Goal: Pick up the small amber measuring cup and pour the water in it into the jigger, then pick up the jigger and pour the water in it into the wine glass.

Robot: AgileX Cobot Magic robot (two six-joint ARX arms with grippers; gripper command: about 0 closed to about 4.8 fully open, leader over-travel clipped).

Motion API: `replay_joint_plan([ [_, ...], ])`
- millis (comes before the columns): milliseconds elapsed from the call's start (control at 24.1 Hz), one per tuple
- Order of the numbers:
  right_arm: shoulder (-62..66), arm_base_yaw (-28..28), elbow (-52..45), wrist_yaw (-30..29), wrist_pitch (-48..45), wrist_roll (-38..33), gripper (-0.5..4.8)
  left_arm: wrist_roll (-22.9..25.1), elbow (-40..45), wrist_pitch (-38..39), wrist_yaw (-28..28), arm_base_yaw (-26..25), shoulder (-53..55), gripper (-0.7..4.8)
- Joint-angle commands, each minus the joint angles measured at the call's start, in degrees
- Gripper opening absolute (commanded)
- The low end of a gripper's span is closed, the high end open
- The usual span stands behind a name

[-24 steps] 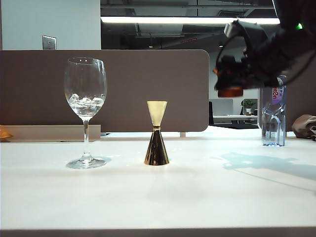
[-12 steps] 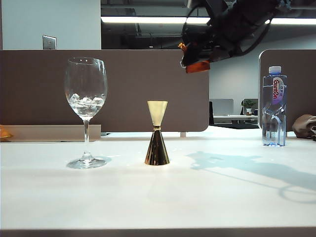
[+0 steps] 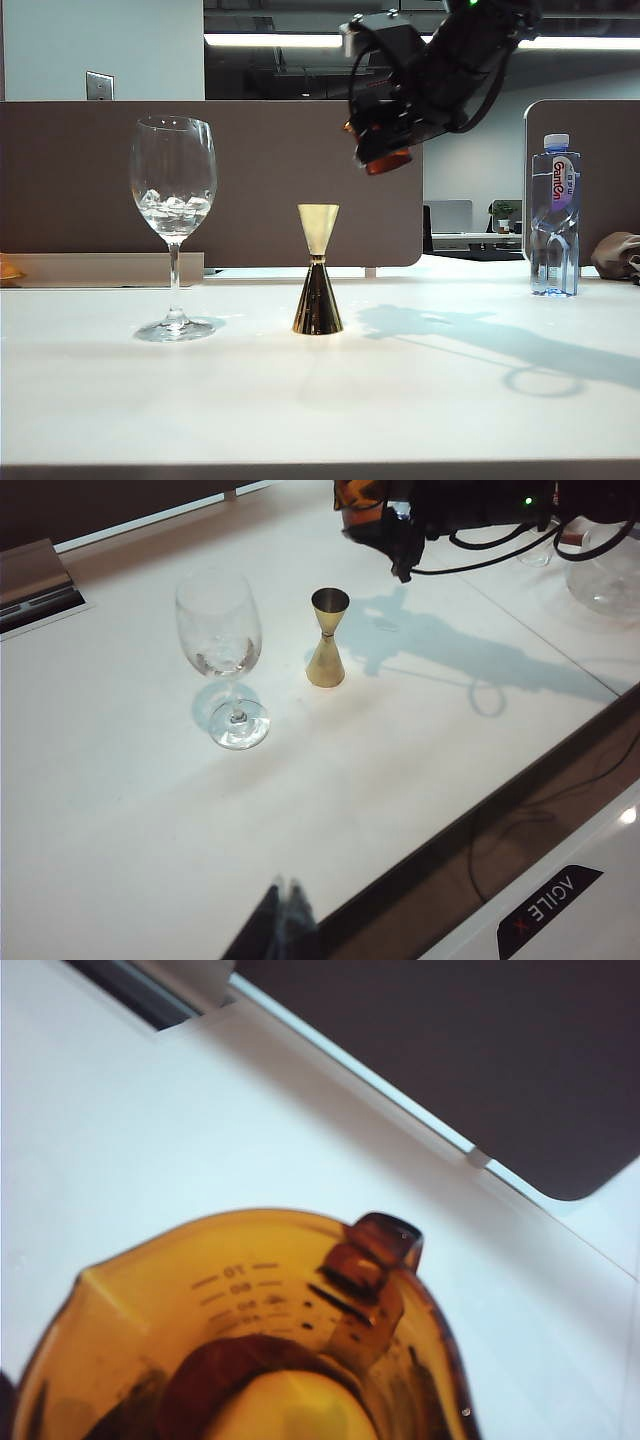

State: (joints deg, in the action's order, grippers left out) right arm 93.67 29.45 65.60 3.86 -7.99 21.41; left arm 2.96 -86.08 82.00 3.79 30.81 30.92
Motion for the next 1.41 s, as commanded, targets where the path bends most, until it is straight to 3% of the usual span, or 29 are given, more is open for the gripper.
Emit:
replay_joint_plan([
  [41,0.39,0.42,0.35,0.52,-0.68,1.6,0.53,-0.2,-0.22,0.22,-0.04,-0.13,0.02,-0.02],
  [705,0.48,2.58,0.33,3.02,7.72,11.82,0.54,-0.2,-0.22,0.22,-0.04,-0.13,0.02,-0.02],
  [1411,0.5,6.03,0.35,5.75,6.86,24.2,0.53,-0.2,-0.22,0.22,-0.04,-0.13,0.02,-0.02],
])
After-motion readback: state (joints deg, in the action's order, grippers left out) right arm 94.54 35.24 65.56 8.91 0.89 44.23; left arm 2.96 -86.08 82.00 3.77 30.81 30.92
